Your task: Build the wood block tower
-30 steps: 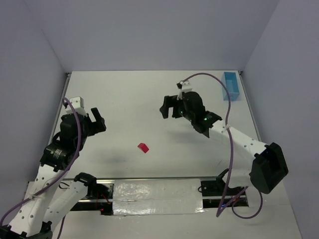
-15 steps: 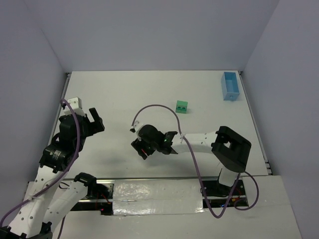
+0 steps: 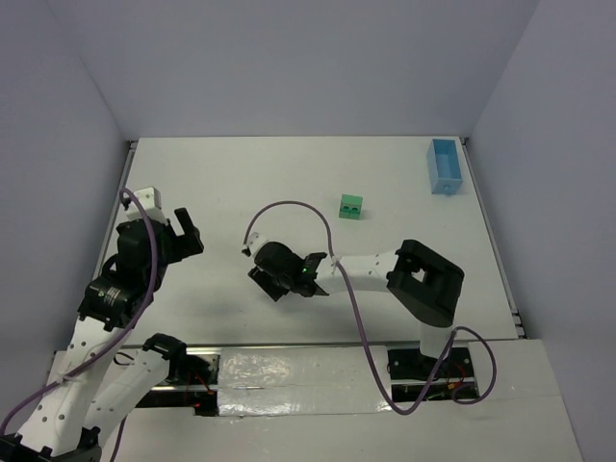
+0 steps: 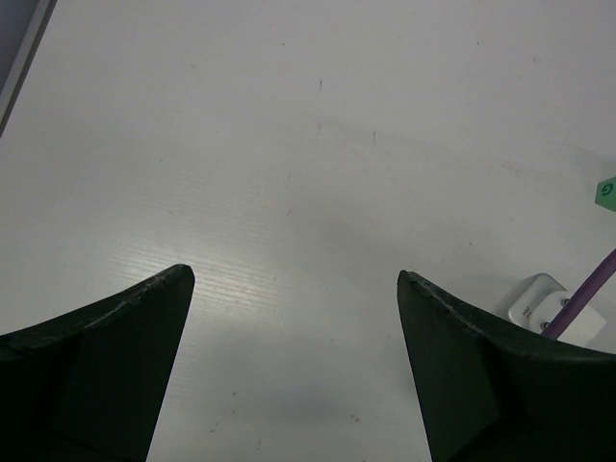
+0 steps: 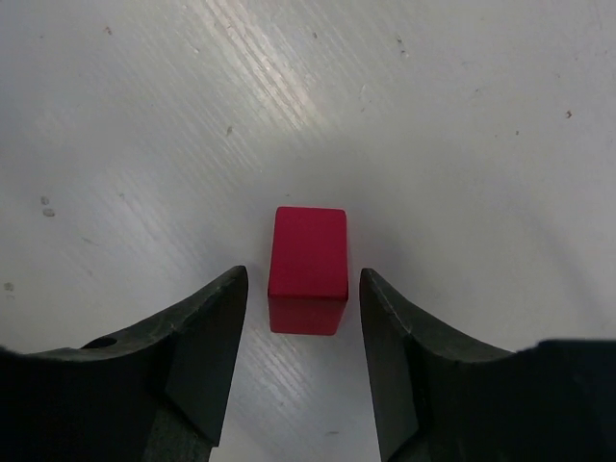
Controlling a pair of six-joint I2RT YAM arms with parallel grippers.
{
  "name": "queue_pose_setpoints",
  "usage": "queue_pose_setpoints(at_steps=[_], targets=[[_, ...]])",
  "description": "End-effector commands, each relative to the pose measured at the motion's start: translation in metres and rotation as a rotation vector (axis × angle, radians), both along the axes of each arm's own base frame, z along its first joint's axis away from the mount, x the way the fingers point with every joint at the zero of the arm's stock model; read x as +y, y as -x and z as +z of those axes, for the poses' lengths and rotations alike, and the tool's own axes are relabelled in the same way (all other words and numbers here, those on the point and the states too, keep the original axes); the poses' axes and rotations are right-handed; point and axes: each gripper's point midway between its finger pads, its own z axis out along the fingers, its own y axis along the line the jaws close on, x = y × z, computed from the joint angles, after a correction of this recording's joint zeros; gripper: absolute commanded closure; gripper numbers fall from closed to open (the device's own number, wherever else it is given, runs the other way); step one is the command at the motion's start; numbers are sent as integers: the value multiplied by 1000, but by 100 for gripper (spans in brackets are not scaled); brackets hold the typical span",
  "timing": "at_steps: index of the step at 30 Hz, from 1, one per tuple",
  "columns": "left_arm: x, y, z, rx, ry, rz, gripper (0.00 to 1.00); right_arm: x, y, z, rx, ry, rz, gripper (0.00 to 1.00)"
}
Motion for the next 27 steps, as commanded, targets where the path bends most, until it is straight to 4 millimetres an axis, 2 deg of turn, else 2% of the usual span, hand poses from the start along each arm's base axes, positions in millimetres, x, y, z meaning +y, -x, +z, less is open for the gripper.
queue_pose_setpoints(at_steps=[1,3,4,6,10,12,13,14,15,16,17,18,19,20,21,22,23,24,25,26,27], targets=[[-2,-3,5,-22,1,-12,1,9,-17,14,-43,-24,-11,44],[-2,-3,5,-24,2,-12,1,10,-16,11,-12,-38,6,50],[-2,-3,6,-25,1,-14,0,9,-16,10,-7,-39,11,58],[-2,-3,5,-25,2,-14,0,9,-11,8,11,-47,40,63],[-2,-3,6,-27,2,-18,0,9,-6,10,25,-58,68,81],[-5,-3,6,-31,11,-33,1,9,-5,19,5,-84,84,85],[-8,-3,7,-33,24,-39,1,10,-3,24,-15,-93,123,92],[-11,-2,8,-38,42,-54,1,16,-1,47,-42,-167,147,94],[-24,-1,6,-28,77,-112,0,11,5,48,-47,-166,187,99],[-33,0,4,-19,121,-143,0,12,3,73,-100,-225,199,100],[-43,1,1,-7,156,-180,0,16,0,88,-150,-278,205,100],[-59,5,-2,20,212,-251,0,8,1,87,-167,-284,202,100],[-69,7,-2,35,275,-272,0,6,-2,107,-217,-321,208,100],[-78,9,-1,43,315,-307,0,3,-1,111,-233,-320,224,100],[-101,16,6,43,393,-419,1,-1,1,113,-247,-312,242,100],[-114,21,13,41,474,-462,0,-1,8,127,-263,-339,289,100],[-125,25,10,58,530,-506,1,-5,15,125,-276,-315,353,100],[-145,33,25,48,642,-607,0,-4,27,129,-269,-335,417,100],[-154,37,27,63,697,-652,0,-8,32,145,-297,-369,448,100],[-162,41,20,100,744,-686,0,-12,36,145,-320,-375,470,100],[-172,48,24,125,808,-740,1,-15,39,150,-338,-398,477,100]])
